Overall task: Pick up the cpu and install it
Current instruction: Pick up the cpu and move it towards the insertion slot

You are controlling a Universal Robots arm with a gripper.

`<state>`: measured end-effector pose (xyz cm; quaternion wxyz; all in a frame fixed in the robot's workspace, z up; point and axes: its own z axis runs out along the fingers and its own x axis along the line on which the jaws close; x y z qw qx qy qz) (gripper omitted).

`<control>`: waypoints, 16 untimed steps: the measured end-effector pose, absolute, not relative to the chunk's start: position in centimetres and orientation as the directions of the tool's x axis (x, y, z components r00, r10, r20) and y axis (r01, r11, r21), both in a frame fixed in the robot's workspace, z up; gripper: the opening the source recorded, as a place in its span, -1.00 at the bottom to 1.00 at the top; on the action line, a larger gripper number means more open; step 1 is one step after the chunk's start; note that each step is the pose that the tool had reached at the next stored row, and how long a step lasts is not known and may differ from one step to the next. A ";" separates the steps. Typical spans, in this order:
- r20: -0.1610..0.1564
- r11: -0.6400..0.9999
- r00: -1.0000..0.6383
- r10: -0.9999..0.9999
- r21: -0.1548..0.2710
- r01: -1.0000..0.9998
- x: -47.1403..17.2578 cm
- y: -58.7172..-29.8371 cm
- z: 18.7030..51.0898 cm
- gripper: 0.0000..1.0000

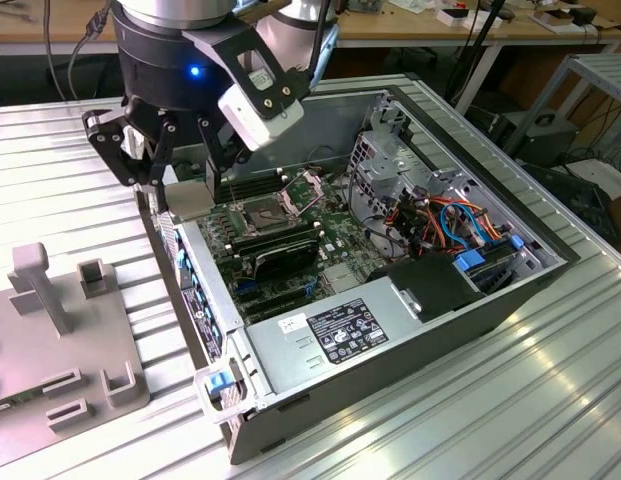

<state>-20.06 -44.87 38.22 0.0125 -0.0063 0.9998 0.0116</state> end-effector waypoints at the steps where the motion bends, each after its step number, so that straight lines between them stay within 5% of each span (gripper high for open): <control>1: -0.025 1.000 -1.000 -0.012 0.023 -0.013 -19.9 -44.9 38.2 0.09; 16: -0.025 1.000 -1.000 -0.012 0.023 -0.013 -18.3 -44.9 38.2 0.09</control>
